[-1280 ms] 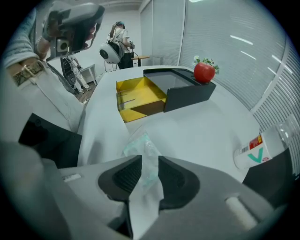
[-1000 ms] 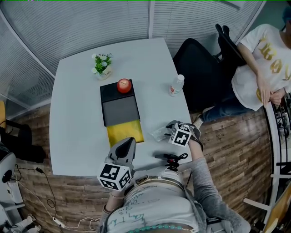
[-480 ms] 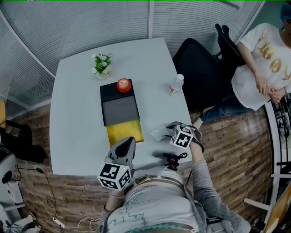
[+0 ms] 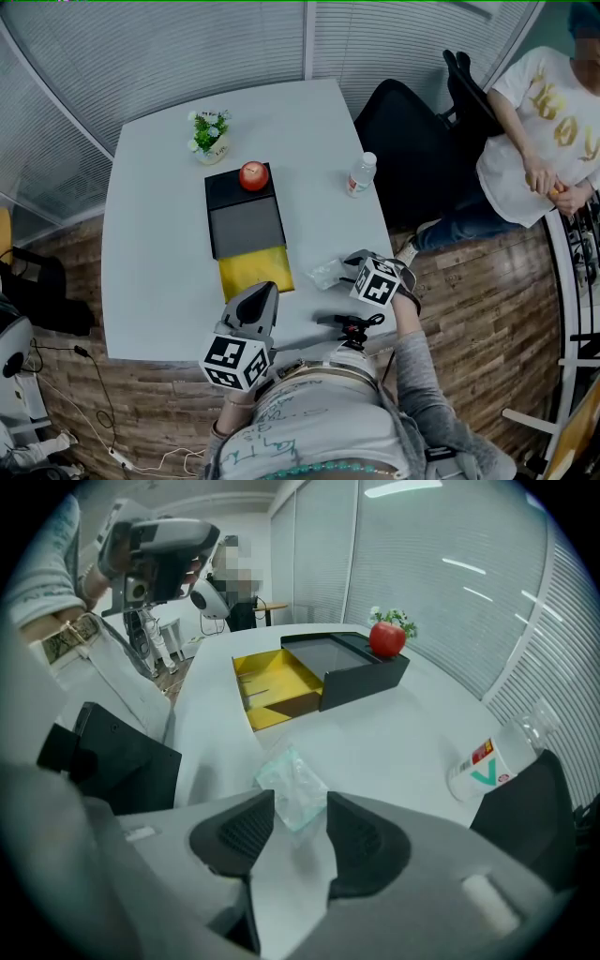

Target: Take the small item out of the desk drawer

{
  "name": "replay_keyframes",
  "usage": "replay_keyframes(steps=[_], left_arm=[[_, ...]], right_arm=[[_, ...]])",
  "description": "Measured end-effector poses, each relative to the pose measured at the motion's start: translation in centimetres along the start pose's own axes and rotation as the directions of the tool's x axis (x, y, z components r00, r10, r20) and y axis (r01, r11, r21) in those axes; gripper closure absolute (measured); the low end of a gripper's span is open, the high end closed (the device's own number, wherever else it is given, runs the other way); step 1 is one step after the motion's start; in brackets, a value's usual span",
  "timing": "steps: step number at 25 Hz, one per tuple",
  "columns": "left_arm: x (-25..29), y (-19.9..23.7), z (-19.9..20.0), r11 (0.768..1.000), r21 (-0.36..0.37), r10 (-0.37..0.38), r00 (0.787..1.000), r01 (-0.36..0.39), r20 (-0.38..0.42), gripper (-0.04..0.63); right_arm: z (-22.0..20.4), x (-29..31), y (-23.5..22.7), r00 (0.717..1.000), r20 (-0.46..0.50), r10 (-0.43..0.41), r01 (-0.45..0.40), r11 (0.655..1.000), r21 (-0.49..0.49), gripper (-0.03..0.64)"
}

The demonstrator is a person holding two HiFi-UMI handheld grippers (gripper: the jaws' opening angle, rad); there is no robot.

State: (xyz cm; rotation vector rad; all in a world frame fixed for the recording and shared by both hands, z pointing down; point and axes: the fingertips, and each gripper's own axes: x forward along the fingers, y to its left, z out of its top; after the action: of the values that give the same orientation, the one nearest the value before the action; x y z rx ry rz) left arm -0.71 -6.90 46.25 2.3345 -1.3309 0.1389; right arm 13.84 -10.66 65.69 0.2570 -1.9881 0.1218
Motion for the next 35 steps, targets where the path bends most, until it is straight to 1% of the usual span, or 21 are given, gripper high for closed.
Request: replay_keyframes(steps=[18,26,35], left_arm=[[-0.3,-0.1,-0.1,1.0,0.0,0.004,1.0,-0.004,0.0,0.598],[-0.4,-0.4,-0.1,1.0,0.001,-0.001,1.0,0.001,0.0,0.598],[-0.1,-0.5,-0.2,1.0,-0.005,-0.011,1.0,0.011,0.002,0.598]], right_arm=[[0.0,-0.3,0.5,1.0,-0.001,-0.001,0.001,1.0,-0.002,0.442],[1.2,-1.6,0.4,0.998,0.052,-0.037,0.037,0.999,0.011,0.447],[1.7,-2.1,0.7,0.998,0.052,-0.047,0.047,0.999,-0.002,0.449]])
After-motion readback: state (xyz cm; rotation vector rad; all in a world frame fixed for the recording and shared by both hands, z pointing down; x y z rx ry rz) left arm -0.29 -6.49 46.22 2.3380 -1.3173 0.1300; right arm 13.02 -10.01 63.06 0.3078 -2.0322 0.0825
